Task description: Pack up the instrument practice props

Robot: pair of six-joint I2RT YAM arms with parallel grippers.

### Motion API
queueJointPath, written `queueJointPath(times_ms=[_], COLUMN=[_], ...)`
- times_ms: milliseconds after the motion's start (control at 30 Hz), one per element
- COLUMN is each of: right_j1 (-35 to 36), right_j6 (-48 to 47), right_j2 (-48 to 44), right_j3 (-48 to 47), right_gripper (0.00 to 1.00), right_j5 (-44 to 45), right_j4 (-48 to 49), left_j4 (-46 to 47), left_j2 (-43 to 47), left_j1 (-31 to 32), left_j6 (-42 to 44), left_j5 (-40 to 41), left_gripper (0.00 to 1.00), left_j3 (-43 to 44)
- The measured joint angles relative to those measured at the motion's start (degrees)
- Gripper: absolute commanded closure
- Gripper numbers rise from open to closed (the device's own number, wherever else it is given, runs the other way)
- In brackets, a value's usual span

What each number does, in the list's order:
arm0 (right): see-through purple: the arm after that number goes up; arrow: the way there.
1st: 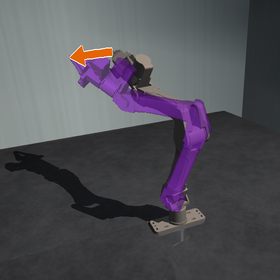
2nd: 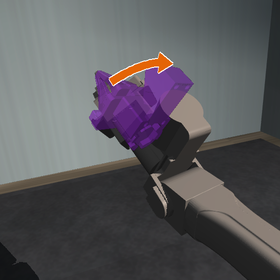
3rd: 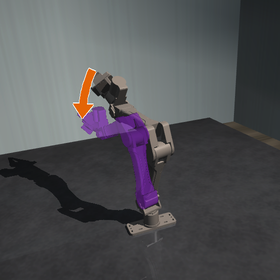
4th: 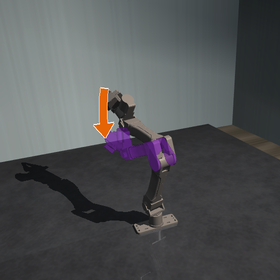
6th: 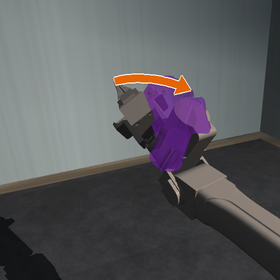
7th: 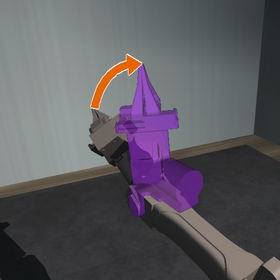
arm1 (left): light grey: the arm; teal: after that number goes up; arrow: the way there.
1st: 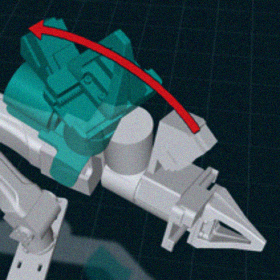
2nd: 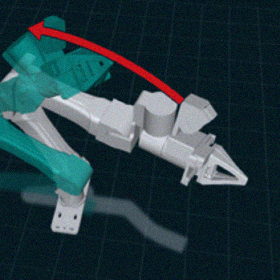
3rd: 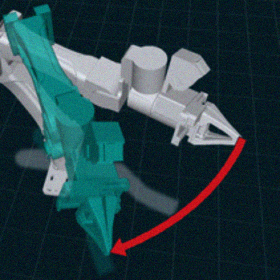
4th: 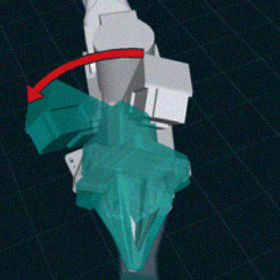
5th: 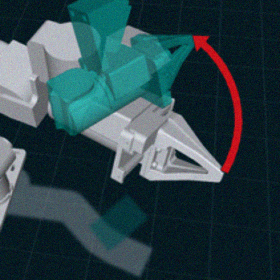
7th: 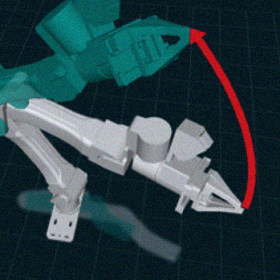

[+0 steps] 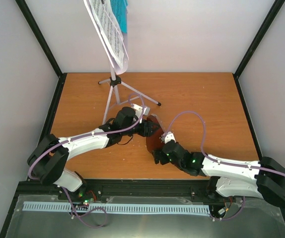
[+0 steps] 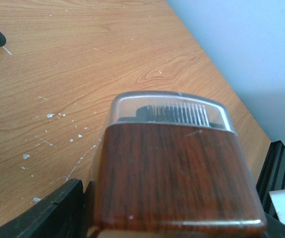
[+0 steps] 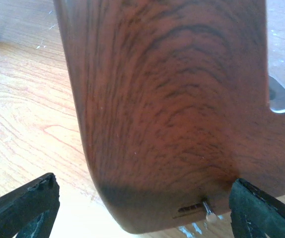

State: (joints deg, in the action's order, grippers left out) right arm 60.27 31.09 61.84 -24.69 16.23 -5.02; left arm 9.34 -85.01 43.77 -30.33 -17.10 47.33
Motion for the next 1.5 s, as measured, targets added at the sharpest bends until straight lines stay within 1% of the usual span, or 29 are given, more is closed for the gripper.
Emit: queueJointPath(times_ms=[267, 300, 633, 800, 967, 1000, 1033, 1067, 1100, 1133, 1233, 1300, 1367, 1433, 1500], right_j1=[2.1, 2.3, 2.5, 2.9, 3.2, 3.3, 3.3, 3.3, 3.3, 3.3, 3.2, 3.2, 3.2, 3.1, 3.1], right_j6=[1.8, 2.0, 3.0, 2.6, 2.1, 1.7, 1.7, 1.7, 1.7, 2.1, 2.8, 2.7, 2.5, 1.2, -0.3], right_j2=[5.5, 5.8, 6.5, 6.5, 6.9, 7.0, 7.1, 7.2, 7.3, 7.3, 7.3, 6.1, 2.7, -3.2, -9.7], right_j3=[-1.6, -1.6, -1.6, -1.6, -1.6, -1.6, -1.6, -1.6, -1.6, -1.6, -1.6, -1.6, -1.1, 0.5, 1.9], right_gripper=[0.14, 0.16, 0.39, 0.46, 0.63, 0.66, 0.67, 0.66, 0.63, 0.56, 0.28, 0.16, 0.08, 0.01, 0.0], right_j5=[4.9, 5.2, 7.4, 7.4, 7.1, 7.0, 7.1, 7.2, 7.2, 7.5, 7.1, 6.8, 6.5, 5.8, 4.8], right_j4=[1.1, 1.1, 1.7, 2.0, 2.7, 2.9, 3.1, 3.2, 3.3, 3.3, 3.3, 2.9, 2.4, 2.3, 2.1], left_j4=[0.0, 0.0, 0.1, 0.2, 0.3, 0.3, 0.5, 0.4, 0.5, 0.5, 0.2, 0.6, 1.0, 0.9, 0.6], left_j2=[0.0, 0.0, 0.0, 0.0, 0.0, 0.0, 0.0, 0.0, 0.0, 0.0, 0.0, 0.4, 1.4, 2.8, 4.1], left_j1=[0.0, 0.0, 0.0, 0.0, 0.0, 0.0, -0.1, -0.1, -0.1, -0.1, -0.1, 0.0, 0.0, 0.1, 0.3], left_j6=[-0.2, -0.2, -0.5, -0.4, 0.3, 0.9, 1.2, 1.3, 1.4, 2.2, 1.1, 1.7, 4.2, 8.1, 13.0], left_j5=[0.7, 0.8, 1.2, 1.7, 1.9, 1.9, 2.0, 2.1, 2.1, 2.6, 2.5, 2.2, 1.0, -0.5, -2.7], left_gripper=[0.53, 0.53, 0.53, 0.54, 0.54, 0.54, 0.54, 0.54, 0.54, 0.54, 0.55, 0.56, 0.56, 0.54, 0.52], left_j3=[0.0, 0.0, 0.0, 0.0, 0.0, 0.0, 0.0, 0.0, 0.0, 0.0, -0.2, -0.9, -2.0, -3.3, -4.5])
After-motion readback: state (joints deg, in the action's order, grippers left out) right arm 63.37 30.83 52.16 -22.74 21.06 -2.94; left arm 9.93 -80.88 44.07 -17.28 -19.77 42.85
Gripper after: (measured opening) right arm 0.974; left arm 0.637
